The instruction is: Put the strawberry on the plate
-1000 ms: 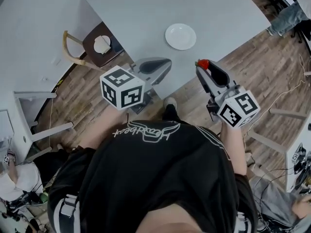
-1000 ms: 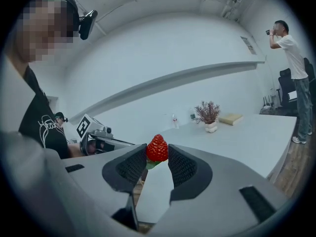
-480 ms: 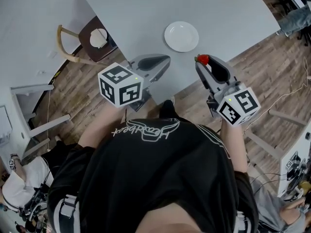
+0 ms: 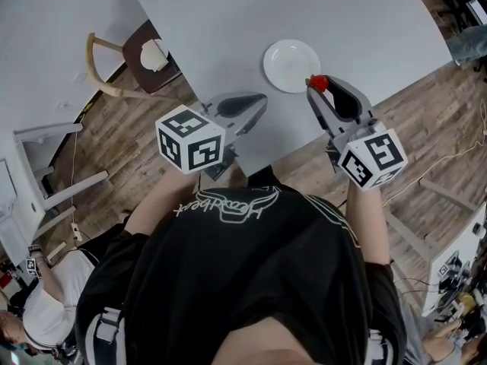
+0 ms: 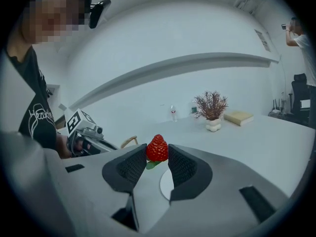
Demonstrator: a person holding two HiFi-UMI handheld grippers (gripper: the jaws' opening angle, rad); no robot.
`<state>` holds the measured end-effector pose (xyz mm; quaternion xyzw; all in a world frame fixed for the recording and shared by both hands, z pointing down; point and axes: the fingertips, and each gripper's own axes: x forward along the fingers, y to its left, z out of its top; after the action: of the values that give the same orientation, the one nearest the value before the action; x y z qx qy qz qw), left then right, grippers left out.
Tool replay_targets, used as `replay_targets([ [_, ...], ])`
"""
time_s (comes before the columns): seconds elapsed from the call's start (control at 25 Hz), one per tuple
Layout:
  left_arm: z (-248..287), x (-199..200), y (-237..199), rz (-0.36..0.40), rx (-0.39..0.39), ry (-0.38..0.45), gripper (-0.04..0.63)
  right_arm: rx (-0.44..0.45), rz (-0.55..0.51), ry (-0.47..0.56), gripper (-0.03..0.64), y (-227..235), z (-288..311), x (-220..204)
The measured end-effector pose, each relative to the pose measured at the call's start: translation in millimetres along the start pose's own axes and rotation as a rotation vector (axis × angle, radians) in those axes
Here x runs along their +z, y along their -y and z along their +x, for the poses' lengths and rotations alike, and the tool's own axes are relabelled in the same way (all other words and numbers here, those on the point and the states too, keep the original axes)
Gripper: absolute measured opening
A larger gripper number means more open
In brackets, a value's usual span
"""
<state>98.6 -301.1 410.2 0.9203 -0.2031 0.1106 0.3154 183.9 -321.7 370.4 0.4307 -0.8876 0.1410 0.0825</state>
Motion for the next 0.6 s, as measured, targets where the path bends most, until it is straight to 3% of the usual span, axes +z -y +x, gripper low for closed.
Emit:
replay_targets([
  [0.4,5,4,-31,-0.041,0.039,0.006,0.007,-0.02,-0.158,-0.109,0.129,35,58,-27],
  [0.6,7,2,-41,-0.06,0.051,0.004,0.006,-0.025,-0.179,-0.161,0.129,46,80,-51],
])
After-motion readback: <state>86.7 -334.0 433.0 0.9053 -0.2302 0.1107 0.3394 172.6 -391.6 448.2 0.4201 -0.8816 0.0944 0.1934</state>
